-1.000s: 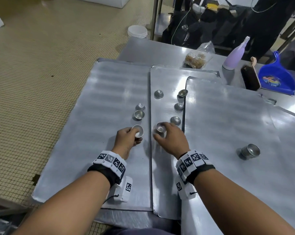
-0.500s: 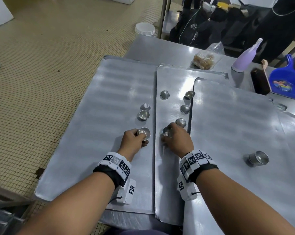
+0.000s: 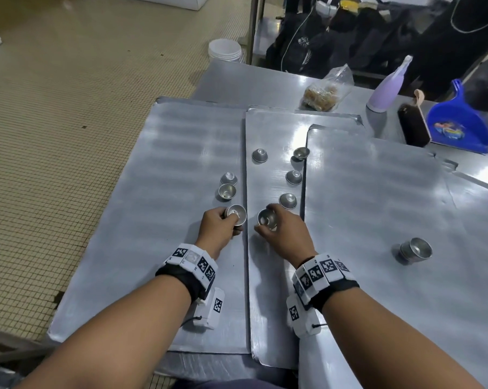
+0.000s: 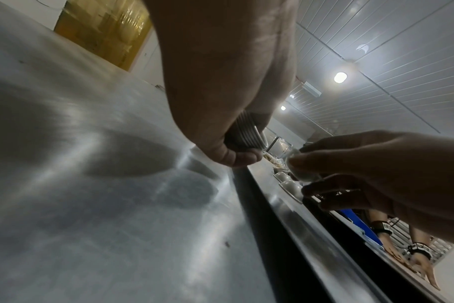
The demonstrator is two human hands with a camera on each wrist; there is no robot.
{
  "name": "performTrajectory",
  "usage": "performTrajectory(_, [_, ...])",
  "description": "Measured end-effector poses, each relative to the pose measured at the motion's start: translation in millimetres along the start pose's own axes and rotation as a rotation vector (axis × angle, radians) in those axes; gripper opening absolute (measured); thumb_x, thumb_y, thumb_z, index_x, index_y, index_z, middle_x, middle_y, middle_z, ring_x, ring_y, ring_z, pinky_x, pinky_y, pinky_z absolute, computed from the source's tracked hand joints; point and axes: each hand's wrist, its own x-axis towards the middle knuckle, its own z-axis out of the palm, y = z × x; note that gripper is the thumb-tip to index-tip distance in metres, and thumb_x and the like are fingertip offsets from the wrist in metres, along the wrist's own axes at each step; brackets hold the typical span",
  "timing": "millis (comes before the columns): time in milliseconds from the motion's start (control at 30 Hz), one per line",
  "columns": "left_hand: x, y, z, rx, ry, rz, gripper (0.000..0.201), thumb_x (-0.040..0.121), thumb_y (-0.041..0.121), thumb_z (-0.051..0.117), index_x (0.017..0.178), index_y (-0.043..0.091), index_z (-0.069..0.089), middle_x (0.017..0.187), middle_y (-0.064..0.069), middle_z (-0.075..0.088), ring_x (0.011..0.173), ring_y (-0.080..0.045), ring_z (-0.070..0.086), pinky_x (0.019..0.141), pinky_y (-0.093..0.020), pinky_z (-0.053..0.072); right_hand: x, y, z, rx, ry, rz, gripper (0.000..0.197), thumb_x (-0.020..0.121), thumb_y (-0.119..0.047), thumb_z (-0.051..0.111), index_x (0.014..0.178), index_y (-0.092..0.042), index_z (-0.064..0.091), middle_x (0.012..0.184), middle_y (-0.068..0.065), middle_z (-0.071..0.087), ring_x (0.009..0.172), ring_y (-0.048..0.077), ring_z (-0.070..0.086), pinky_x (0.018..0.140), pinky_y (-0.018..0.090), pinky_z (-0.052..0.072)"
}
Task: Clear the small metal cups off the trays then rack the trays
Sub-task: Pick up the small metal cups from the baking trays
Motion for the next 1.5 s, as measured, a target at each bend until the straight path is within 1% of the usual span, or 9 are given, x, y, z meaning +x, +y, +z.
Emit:
performTrajectory(133, [-1.0, 9.7, 7.5, -0.095, -0.030, -0.025, 0.011, 0.087, 0.009, 0.062, 0.082, 0.004, 0.070, 0.074, -0.013, 0.066, 0.061, -0.022, 0.068, 0.069, -0.036, 0.052, -1.5, -10.0, -7.2, 0.054, 0.081, -0.044, 0.047, 0.084, -0.043, 0.073, 0.122, -0.020, 0.059, 0.106, -0.002, 0.069, 0.097, 0.023, 0.064, 0.079, 0.032, 0.047])
performTrajectory(233, [-2.6, 18.2, 13.8, -0.284, -0.089, -0.101, 0.015, 0.087, 0.018, 0.064, 0.085, 0.007, 0.074, 0.080, -0.015, 0.069, 0.072, -0.026, 0.068, 0.072, -0.039, 0.054, -1.5, -18.0, -9.1, 0.086, 0.097, -0.047, 0.050, 0.084, -0.045, 0.072, 0.126, -0.023, 0.057, 0.106, -0.005, 0.069, 0.096, 0.020, 0.064, 0.079, 0.032, 0.049])
performTrajectory(333, [-5.7, 25.9, 21.2, -0.400, -0.181, -0.130, 0.023, 0.095, 0.022, 0.055, 0.082, 0.009, 0.069, 0.076, -0.010, 0.068, 0.068, -0.021, 0.066, 0.064, -0.033, 0.057, -0.3, -23.3, -7.7, 0.071, 0.068, -0.051, 0.055, 0.083, -0.047, 0.073, 0.131, -0.026, 0.053, 0.109, -0.004, 0.070, 0.098, 0.021, 0.065, 0.079, 0.032, 0.049])
performTrajectory(500, [-0.6, 27.4, 20.5, -0.374, -0.137, -0.114, 0.015, 0.090, 0.016, 0.063, 0.084, 0.005, 0.071, 0.076, -0.015, 0.066, 0.066, -0.026, 0.065, 0.063, -0.033, 0.050, 2.0, -18.4, -8.4, 0.071, -0.029, -0.042, 0.081, 0.081, -0.052, 0.074, 0.149, -0.023, 0.040, 0.142, -0.002, 0.056, 0.127, 0.018, 0.054, 0.099, 0.032, 0.044])
performTrajectory(667, [9.9, 22.4, 11.2, -0.161, 0.002, -0.072, 0.011, 0.092, 0.004, 0.058, 0.094, 0.004, 0.069, 0.080, -0.012, 0.066, 0.064, -0.020, 0.066, 0.049, -0.018, 0.048, 17.0, 9.7, -18.5, 0.006, 0.066, 0.068, 0.054, 0.090, -0.037, 0.065, 0.138, -0.016, 0.052, 0.139, 0.005, 0.055, 0.122, 0.024, 0.056, 0.096, 0.034, 0.043])
performTrajectory(833, [14.8, 14.4, 8.7, -0.064, 0.008, -0.068, 0.017, 0.091, 0.006, 0.056, 0.098, 0.004, 0.071, 0.082, -0.011, 0.071, 0.058, -0.014, 0.069, 0.064, -0.029, 0.049, 39.7, 27.6, -27.6, -0.131, -0.038, 0.122, 0.043, 0.092, -0.020, 0.057, 0.133, -0.009, 0.051, 0.138, 0.013, 0.052, 0.123, 0.033, 0.052, 0.094, 0.037, 0.042])
performTrajectory(967, [12.7, 14.6, 9.6, -0.033, -0.007, -0.065, 0.019, 0.091, 0.008, 0.057, 0.101, 0.003, 0.072, 0.084, -0.011, 0.071, 0.055, -0.013, 0.067, 0.054, -0.022, 0.048, 51.1, 28.8, -21.1, -0.244, -0.138, 0.120, 0.026, 0.088, -0.015, 0.050, 0.114, -0.011, 0.050, 0.127, 0.011, 0.055, 0.111, 0.034, 0.057, 0.081, 0.038, 0.043])
performTrajectory(1333, [10.1, 9.2, 15.5, -0.007, -0.022, -0.063, 0.021, 0.092, 0.007, 0.056, 0.105, -0.006, 0.066, 0.082, -0.010, 0.068, 0.054, -0.010, 0.067, 0.059, -0.025, 0.051, 33.6, 23.7, -1.7, -0.138, -0.068, 0.160, 0.025, 0.090, -0.022, 0.057, 0.109, -0.006, 0.054, 0.115, 0.015, 0.057, 0.103, 0.037, 0.058, 0.076, 0.035, 0.039])
performTrajectory(1500, [7.0, 6.1, 17.8, -0.031, -0.036, -0.070, 0.020, 0.092, 0.005, 0.055, 0.105, -0.004, 0.068, 0.080, -0.009, 0.068, 0.063, -0.017, 0.070, 0.067, -0.033, 0.051, 21.6, 17.5, -0.3, -0.060, -0.031, 0.169, 0.045, 0.089, -0.020, 0.060, 0.131, -0.009, 0.050, 0.128, 0.015, 0.048, 0.109, 0.038, 0.056, 0.089, 0.038, 0.044])
